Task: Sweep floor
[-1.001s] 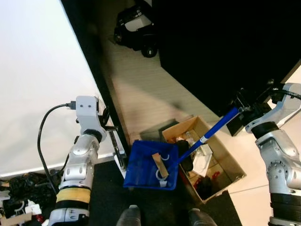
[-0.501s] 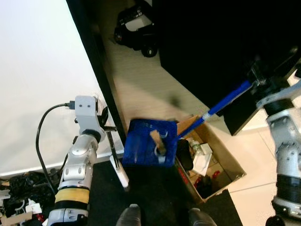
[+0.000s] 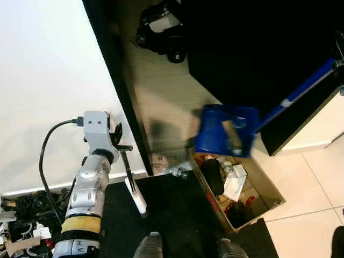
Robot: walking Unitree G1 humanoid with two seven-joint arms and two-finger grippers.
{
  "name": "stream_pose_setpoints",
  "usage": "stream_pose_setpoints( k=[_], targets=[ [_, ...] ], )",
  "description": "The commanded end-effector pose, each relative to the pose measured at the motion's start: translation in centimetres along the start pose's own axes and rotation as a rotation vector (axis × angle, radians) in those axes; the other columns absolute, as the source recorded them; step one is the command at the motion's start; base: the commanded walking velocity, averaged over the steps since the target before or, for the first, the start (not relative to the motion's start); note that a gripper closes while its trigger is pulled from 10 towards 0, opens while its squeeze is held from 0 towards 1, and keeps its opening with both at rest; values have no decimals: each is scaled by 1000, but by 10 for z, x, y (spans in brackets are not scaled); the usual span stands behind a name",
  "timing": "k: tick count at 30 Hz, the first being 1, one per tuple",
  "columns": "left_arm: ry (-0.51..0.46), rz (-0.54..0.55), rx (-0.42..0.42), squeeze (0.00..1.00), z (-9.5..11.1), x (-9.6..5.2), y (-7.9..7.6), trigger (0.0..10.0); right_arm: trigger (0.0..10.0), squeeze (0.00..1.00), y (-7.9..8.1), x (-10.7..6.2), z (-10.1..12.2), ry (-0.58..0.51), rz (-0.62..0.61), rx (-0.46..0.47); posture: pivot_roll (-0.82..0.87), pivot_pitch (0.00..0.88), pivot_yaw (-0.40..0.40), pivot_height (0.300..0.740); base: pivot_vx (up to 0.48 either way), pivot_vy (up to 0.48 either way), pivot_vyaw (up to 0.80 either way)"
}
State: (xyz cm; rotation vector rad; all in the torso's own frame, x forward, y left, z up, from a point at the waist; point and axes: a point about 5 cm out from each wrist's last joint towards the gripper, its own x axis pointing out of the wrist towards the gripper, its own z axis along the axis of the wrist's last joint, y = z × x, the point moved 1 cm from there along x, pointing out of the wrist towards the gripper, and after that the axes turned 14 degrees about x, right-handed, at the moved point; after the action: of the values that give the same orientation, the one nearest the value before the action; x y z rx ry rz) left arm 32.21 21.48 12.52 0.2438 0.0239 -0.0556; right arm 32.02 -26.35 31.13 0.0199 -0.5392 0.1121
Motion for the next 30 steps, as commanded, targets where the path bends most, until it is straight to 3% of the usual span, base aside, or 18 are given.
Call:
stream_pose_setpoints(
  k=[1, 4, 8, 11, 14, 19, 21, 24, 30],
  targets=[
    [2, 15, 28, 0, -2, -4, 9, 10000, 10000, 0, 7, 5, 9, -47, 45, -35, 85, 122, 25, 740, 0, 0, 0],
    [8, 17, 34, 0, -4, -6, 10, 10000, 10000, 0, 16, 6, 3, -11, 112, -136, 86, 121, 20, 740, 0, 0, 0],
    [17, 14, 35, 0, -7, -8, 8, 10000, 10000, 0, 27, -6, -33, 102, 204, -274, 84, 122, 18, 740, 0, 0, 0],
    [22, 10, 37, 0, -9, -9, 8, 10000, 10000, 0, 30, -12, -44, 133, 227, -309, 82, 122, 19, 740, 0, 0, 0],
    [33, 2, 42, 0, -12, -9, 7, 10000, 10000, 0, 43, -19, -57, 153, 293, -355, 77, 122, 20, 740, 0, 0, 0],
    [37, -1, 41, 0, -14, -9, 5, 10000, 10000, 0, 60, -30, -76, 186, 375, -353, 79, 122, 15, 740, 0, 0, 0],
    [38, -3, 40, 0, -15, -10, 3, 10000, 10000, 0, 70, -35, -83, 192, 427, -399, 82, 122, 13, 740, 0, 0, 0],
    [39, -4, 39, 0, -16, -11, 2, 10000, 10000, 0, 77, -39, -89, 187, 483, -447, 81, 122, 13, 740, 0, 0, 0],
    [40, -4, 38, 0, -16, -11, 1, 10000, 10000, 0, 84, -39, -91, 172, 520, -444, 85, 121, 9, 740, 0, 0, 0]
  ],
)
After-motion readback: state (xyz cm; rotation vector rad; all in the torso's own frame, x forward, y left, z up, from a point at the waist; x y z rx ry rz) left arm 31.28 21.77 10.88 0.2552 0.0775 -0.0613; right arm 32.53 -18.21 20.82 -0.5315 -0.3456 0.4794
